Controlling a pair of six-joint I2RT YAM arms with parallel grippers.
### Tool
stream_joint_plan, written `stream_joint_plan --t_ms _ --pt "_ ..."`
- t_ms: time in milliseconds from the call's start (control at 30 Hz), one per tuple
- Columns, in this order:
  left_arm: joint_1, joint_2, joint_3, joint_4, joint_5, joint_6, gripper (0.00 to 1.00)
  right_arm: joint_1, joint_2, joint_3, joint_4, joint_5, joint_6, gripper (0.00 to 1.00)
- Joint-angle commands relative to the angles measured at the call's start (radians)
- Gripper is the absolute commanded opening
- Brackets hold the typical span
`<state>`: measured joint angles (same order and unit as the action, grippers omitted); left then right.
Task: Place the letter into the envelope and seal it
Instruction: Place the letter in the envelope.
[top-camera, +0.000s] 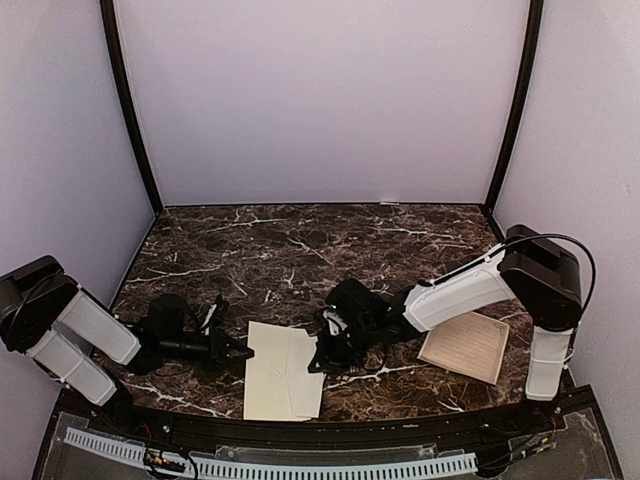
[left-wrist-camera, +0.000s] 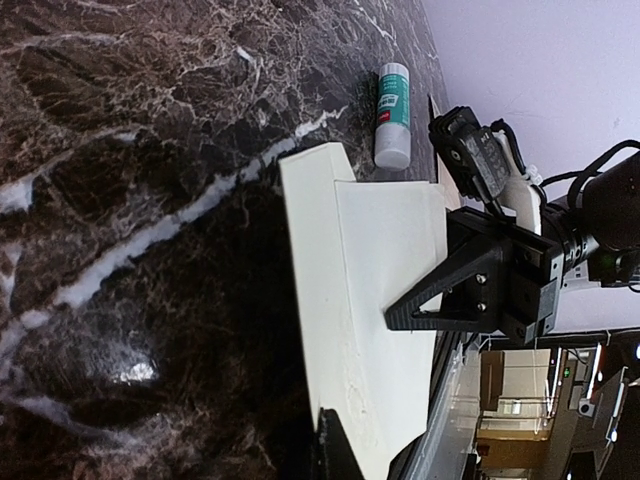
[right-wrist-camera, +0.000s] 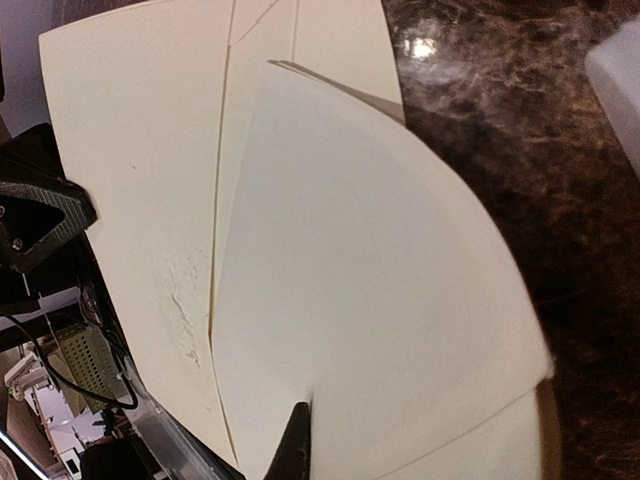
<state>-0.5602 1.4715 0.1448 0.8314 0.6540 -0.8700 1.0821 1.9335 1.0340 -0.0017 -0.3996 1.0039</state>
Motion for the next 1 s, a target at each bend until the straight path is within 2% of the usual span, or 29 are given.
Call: stream_joint_plan --t_ms 0,567,967 --pt "-0.001 0.006 -0.01 0.05 0.031 0.019 0.0 0.016 0.035 0.036 -0.003 -0.043 -0.011 0.0" --pt "-0.001 0.026 -0.015 0.082 0.072 0.017 0.0 0.016 0.061 0.05 0.08 -0.051 -0.008 0.0" --pt "-0.001 0.04 -0.018 0.098 0.05 -0.006 0.0 0.015 0.064 0.071 0.101 -0.058 -0.014 0.0"
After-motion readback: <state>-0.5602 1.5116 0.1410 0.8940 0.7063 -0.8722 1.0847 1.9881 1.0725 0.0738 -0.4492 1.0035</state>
